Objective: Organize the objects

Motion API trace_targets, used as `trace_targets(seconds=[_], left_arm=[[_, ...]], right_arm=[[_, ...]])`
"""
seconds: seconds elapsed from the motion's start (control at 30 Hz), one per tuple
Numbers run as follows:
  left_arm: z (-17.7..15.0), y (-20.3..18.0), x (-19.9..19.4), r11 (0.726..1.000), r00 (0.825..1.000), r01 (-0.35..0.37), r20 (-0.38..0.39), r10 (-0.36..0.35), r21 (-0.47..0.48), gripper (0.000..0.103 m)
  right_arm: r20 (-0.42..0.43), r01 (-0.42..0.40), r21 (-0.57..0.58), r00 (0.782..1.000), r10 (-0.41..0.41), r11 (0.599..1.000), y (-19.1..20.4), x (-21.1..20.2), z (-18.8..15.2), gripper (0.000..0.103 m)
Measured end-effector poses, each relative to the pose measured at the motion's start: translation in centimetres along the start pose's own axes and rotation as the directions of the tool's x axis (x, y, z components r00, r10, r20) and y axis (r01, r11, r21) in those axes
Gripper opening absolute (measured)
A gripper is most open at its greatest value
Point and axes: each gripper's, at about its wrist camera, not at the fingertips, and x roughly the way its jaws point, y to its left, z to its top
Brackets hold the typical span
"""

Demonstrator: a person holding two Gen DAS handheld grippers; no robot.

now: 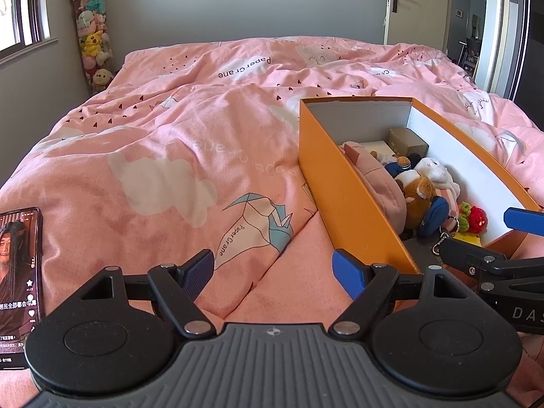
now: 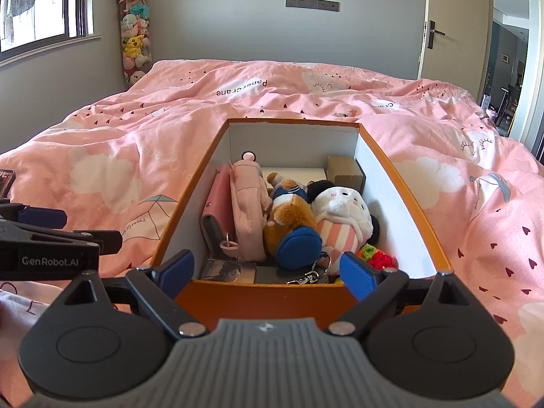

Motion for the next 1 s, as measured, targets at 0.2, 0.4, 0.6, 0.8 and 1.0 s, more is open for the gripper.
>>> trace_targets(seconds=[0.2,0.4,0.6,0.8,1.0], left_arm=[[-0.1,0.01,0.13,1.0,1.0,0.0,-0.007,0.0,-0.001,0.093],[-0.12,0.11,0.28,1.0,1.0,0.001,-0.014,-0.002,-0.005,0.093],[-0.11,0.13,0.28,1.0,1.0,0.002,-0.013,-0.002,-0.003,0.093],[-0.13,0.18,0.32,1.0,1.0,-0.001,-0.016,0.0,-0.007,0.093],[-0.16,0.2,0.32,1.0,1.0,-0.002,-0.014,0.002,-0.006,0.093]], right_arm=[[0.0,0.0,0.0,1.0,0.0,1.0,0.01,0.02,-0.03,0.095],[0.0,0.0,0.001,1.0,0.0,1.0,0.01,0.01,-0.03,0.096],[-0.001,0.001,0.001,1.0,-0.001,1.0,0.02,0.01,-0.03,0.096],[-0.001,0.001,0.002,1.0,-0.001,1.0,0.03,0.02,-0.04,0.096],[-0.001,0.001,0.002,1.0,-0.001,1.0,0.05,0.01,-0.01,0.097]])
